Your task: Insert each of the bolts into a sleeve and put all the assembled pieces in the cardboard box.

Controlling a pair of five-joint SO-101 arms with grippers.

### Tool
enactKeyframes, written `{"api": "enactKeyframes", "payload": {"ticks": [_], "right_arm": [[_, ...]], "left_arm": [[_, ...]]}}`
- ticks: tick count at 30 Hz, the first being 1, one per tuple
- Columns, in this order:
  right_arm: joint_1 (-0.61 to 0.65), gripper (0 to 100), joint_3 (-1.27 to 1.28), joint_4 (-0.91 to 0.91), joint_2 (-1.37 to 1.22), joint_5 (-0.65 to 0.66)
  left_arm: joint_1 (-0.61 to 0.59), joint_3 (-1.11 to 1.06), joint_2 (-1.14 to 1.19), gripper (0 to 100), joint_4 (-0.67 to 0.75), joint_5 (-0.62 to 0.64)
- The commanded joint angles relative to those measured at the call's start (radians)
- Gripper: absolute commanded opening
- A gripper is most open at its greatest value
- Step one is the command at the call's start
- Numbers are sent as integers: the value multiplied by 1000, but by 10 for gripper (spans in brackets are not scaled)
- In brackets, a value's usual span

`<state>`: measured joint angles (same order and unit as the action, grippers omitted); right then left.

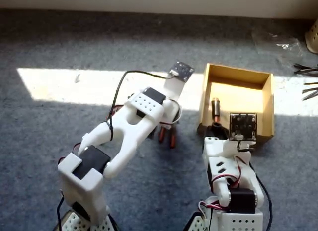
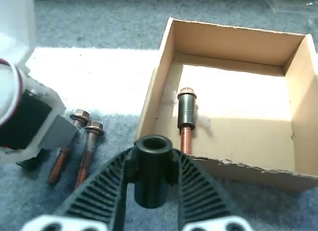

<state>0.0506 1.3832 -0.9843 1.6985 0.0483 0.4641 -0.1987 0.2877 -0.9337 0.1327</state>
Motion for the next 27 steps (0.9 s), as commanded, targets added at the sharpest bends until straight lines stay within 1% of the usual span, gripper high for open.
{"api": "enactKeyframes", "payload": {"ticks": [1, 15, 22, 23, 26, 27], "right_arm": [[-5, 5, -8, 2, 13, 2], [-5, 5, -8, 1, 13, 2], [-5, 5, -8, 2, 13, 2], [-5, 5, -8, 2, 13, 2], [-5, 5, -8, 2, 13, 2], [-5, 5, -8, 2, 13, 2]], "left_arm": [[-27, 87, 27, 88, 9, 5], [-39, 257, 216, 88, 0, 5], [-38, 392, 292, 83, -129, 9], [-38, 407, 302, 74, -149, 9], [-36, 447, 323, 0, -201, 9], [-36, 460, 329, 12, -216, 9]]}}
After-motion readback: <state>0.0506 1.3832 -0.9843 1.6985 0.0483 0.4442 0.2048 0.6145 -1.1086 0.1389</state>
